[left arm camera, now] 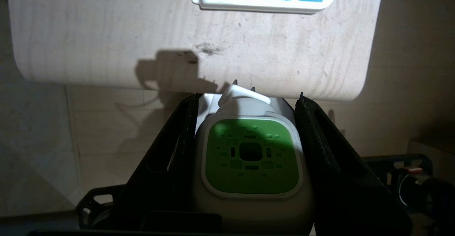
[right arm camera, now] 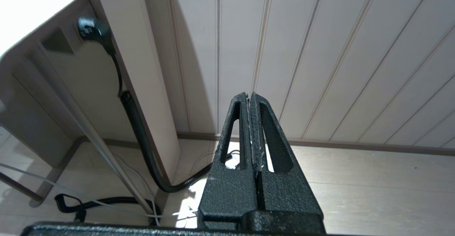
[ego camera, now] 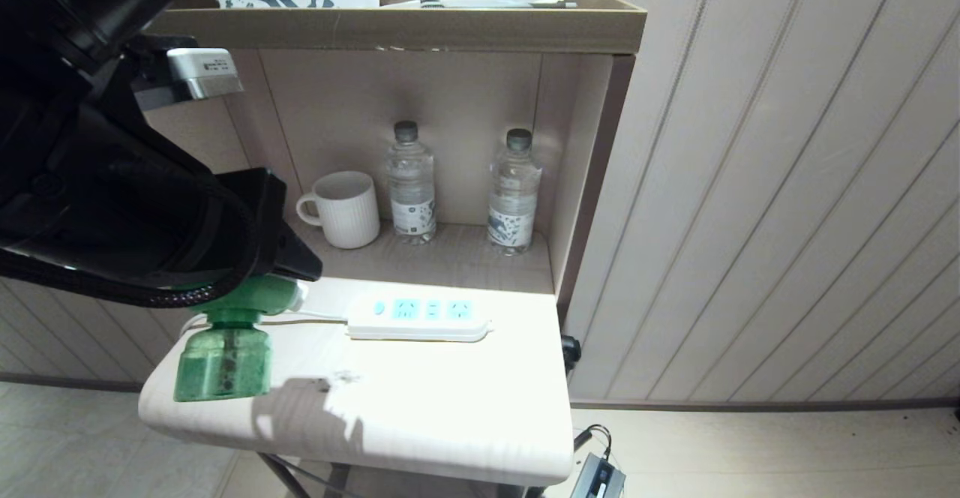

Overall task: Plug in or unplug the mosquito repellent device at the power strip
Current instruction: Insert the plug into the socket

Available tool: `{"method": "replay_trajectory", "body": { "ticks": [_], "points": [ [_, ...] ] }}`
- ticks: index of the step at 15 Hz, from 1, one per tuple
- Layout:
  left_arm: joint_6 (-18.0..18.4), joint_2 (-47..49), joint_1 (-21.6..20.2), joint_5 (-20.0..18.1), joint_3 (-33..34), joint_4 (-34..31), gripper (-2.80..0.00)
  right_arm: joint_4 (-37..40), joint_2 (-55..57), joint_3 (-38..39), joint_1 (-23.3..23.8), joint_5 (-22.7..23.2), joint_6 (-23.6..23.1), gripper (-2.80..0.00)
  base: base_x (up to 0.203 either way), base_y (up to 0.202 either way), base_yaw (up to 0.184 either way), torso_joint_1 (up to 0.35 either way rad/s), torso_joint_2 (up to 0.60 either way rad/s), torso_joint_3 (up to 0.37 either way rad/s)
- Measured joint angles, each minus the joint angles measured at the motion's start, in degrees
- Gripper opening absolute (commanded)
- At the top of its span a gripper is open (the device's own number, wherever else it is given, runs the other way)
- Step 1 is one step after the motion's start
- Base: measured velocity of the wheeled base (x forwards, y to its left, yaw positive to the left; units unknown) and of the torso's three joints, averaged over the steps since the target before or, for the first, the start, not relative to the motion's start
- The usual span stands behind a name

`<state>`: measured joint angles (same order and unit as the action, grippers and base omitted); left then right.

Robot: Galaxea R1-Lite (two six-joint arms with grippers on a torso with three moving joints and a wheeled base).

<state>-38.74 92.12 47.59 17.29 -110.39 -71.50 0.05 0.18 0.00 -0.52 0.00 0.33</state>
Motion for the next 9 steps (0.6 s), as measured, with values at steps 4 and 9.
{"method": "replay_trajectory", "body": {
  "ticks": [4, 9],
  "points": [
    [-1.1, 2.3, 0.3, -1.4, 0.1, 0.1, -2.8, 0.0, 0.0, 0.0, 0.0, 0.0, 0.0, -2.8, 0.0, 0.0, 0.0, 0.223, -0.51, -0.286],
    [-1.2, 3.1, 0.3, -1.6, 1.4, 0.1, -2.8, 0.0, 0.0, 0.0, 0.0, 0.0, 0.0, -2.8, 0.0, 0.0, 0.0, 0.247, -0.54, -0.292]
  ]
}}
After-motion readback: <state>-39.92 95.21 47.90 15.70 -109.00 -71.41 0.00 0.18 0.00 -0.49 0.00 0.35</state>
